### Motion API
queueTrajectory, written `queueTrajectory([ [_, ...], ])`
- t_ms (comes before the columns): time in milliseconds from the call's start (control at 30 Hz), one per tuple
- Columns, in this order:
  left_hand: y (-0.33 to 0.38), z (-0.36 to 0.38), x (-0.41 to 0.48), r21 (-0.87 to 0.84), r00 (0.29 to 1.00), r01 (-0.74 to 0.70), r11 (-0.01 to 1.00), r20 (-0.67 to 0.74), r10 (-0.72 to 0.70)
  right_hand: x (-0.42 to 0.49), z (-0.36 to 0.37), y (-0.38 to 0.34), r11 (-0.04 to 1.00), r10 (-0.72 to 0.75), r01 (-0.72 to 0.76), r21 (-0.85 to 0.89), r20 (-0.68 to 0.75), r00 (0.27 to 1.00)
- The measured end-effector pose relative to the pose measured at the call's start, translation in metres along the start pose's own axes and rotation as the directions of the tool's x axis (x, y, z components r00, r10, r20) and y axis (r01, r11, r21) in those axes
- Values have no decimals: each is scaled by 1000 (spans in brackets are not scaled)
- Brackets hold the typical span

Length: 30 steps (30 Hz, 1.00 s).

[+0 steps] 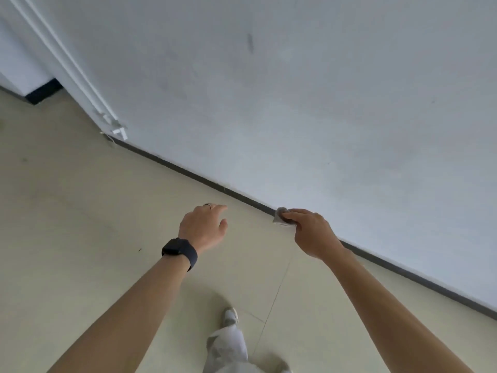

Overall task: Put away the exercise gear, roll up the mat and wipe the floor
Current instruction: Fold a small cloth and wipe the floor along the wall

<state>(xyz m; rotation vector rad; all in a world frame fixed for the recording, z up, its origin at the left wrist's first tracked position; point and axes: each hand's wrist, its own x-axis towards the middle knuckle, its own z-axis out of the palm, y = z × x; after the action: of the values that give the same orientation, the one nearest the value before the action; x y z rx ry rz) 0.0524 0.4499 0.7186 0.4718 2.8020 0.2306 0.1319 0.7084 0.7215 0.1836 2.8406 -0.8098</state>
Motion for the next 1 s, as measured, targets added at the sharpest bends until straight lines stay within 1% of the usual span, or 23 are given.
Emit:
queueTrajectory([
  [133,-69,-28,-52,-55,983,174,983,-53,-177,22,8,-72,989,-140,142,-33,74,987],
  [233,-139,-42,-80,-121,937,333,935,-74,-343,51,34,-141,961,-266,274,-45,128,955],
  [333,-220,-53,-100,-180,872,465,867,-76,-483,91,77,-226,911,-389,409,-53,214,896],
  [467,-347,-70,-115,-238,779,590,772,-83,-621,158,153,-361,830,-510,555,-53,332,794],
  [600,-479,-97,-123,-264,701,675,689,-63,-710,222,233,-492,762,-591,647,-12,394,704],
  [667,-539,-113,-124,-265,663,711,651,-57,-747,249,264,-551,731,-621,682,-6,408,670],
  [800,-642,-147,-125,-285,589,767,575,-43,-807,296,310,-652,682,-650,731,-22,439,620],
  [1000,-799,-194,-109,-323,515,803,501,-47,-856,379,372,-796,630,-682,777,-17,467,563],
])
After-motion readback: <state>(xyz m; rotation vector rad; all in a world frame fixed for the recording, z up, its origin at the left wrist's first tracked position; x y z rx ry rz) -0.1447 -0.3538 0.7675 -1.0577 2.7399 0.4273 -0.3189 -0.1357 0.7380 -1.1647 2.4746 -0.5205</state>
